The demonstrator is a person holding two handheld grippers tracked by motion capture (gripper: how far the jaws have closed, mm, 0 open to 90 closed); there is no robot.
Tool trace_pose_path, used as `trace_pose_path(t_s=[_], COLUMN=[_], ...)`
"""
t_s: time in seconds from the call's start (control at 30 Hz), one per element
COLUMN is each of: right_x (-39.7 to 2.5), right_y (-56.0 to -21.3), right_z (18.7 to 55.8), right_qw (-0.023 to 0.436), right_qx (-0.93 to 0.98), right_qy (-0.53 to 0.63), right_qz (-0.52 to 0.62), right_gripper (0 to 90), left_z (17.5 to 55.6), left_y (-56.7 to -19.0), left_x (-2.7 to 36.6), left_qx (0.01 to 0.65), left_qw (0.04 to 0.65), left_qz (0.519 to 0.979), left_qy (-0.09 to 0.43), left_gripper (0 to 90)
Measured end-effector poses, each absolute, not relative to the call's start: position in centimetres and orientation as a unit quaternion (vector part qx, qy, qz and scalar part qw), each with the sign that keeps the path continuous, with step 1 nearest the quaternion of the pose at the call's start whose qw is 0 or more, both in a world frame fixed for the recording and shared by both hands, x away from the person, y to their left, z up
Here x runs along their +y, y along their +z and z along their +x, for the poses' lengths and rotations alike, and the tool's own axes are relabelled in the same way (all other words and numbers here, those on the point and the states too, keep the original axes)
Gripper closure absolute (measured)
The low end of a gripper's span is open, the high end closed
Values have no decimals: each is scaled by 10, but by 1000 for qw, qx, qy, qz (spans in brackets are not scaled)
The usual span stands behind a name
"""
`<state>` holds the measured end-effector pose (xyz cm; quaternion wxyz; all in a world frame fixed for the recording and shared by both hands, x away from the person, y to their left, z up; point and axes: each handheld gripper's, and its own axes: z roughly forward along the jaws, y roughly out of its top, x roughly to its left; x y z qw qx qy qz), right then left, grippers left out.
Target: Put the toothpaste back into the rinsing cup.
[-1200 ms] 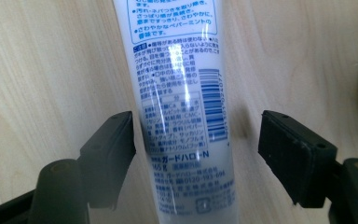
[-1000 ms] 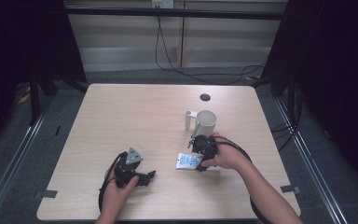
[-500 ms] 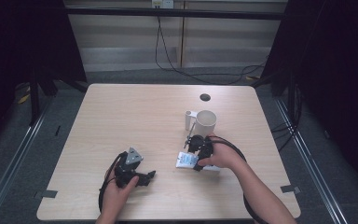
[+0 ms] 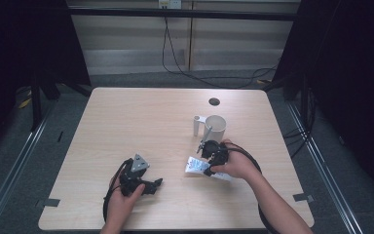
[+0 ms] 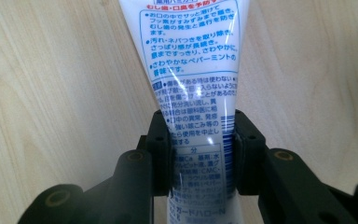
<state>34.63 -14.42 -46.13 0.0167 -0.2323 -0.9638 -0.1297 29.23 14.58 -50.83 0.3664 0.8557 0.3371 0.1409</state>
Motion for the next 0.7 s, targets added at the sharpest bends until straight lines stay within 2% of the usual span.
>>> trace_pose_path(t_s=[0.7], right_x=[-183], right_y=[-430], right_z=[333], right_qw=[-6], right_qx=[-927], right_qy=[-270], right_qz=[-262], right_gripper=[659], left_z=[292], left_y=[-508], left_x=[146], left_qx=[337], left_qw=[366], left_qz=[856], left_qy=[142], left_gripper=[158])
